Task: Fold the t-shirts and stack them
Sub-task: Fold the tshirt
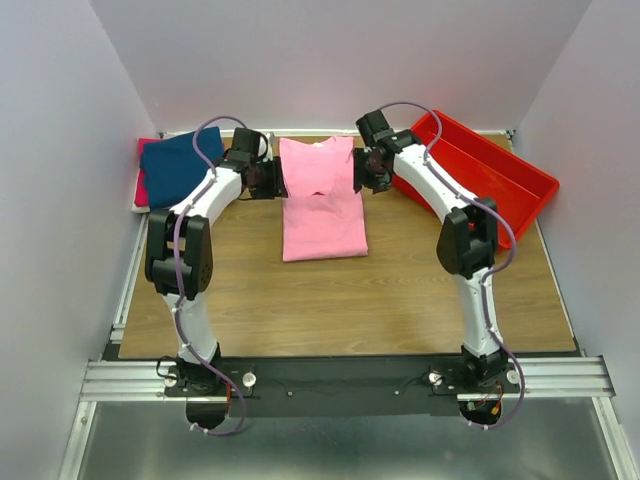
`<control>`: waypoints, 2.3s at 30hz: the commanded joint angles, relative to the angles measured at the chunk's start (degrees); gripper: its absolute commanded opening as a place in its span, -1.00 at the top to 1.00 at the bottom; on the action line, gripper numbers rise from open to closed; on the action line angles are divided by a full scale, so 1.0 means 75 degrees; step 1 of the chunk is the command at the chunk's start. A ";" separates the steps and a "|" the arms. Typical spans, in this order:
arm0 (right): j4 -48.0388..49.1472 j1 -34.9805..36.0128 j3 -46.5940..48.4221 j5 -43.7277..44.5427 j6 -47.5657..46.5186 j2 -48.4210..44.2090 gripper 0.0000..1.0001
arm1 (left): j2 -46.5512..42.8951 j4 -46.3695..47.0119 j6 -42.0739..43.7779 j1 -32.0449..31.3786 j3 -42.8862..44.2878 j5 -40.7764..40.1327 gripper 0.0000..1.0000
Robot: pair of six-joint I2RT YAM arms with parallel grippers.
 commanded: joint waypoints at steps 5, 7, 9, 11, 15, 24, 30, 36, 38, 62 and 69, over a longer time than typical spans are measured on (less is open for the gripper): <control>0.0281 -0.0027 -0.1953 -0.0622 0.0378 -0.1662 -0.15 | -0.1216 0.0616 0.0275 -0.0039 -0.1885 0.0571 -0.03; 0.0644 -0.0027 -0.2902 -0.0972 0.0553 -0.1967 -0.15 | -0.1543 0.0850 0.0240 -0.0039 -0.2446 0.0805 -0.03; 0.0973 -0.0027 -0.3802 -0.1195 0.0740 -0.2401 -0.15 | -0.1709 0.0933 0.0147 -0.0039 -0.2753 0.0864 -0.03; 0.1219 -0.0027 -0.4344 -0.1464 0.0858 -0.2647 -0.15 | -0.1908 0.1015 0.0100 -0.0039 -0.3151 0.0865 -0.03; 0.1723 -0.0015 -0.5259 -0.1688 0.1092 -0.2976 -0.13 | -0.2119 0.1074 0.0053 -0.0039 -0.3713 0.0888 -0.03; 0.1970 0.0020 -0.5471 -0.2063 0.1105 -0.2707 -0.10 | -0.2424 0.1063 -0.0053 -0.0039 -0.4066 0.0841 -0.03; 0.1958 0.0149 -0.5775 -0.2110 0.1104 -0.2578 -0.09 | -0.2448 0.1051 -0.0029 -0.0039 -0.4219 0.0783 -0.03; 0.1981 0.0138 -0.6244 -0.1864 0.1105 -0.2543 -0.04 | -0.2518 0.1074 -0.0088 -0.0039 -0.4430 0.0783 -0.03; 0.1982 0.0149 -0.6280 -0.1794 0.1046 -0.2379 0.00 | -0.2530 0.1063 -0.0088 -0.0039 -0.4465 0.0782 -0.03; 0.2157 0.0161 -0.5870 -0.1911 0.0601 -0.1675 0.77 | -0.2424 0.1379 -0.0181 -0.0039 -0.4993 0.1696 -0.05; 0.2157 0.0161 -0.5940 -0.1911 0.0577 -0.1687 0.77 | -0.2366 0.1578 -0.0287 -0.0039 -0.4934 0.1966 -0.07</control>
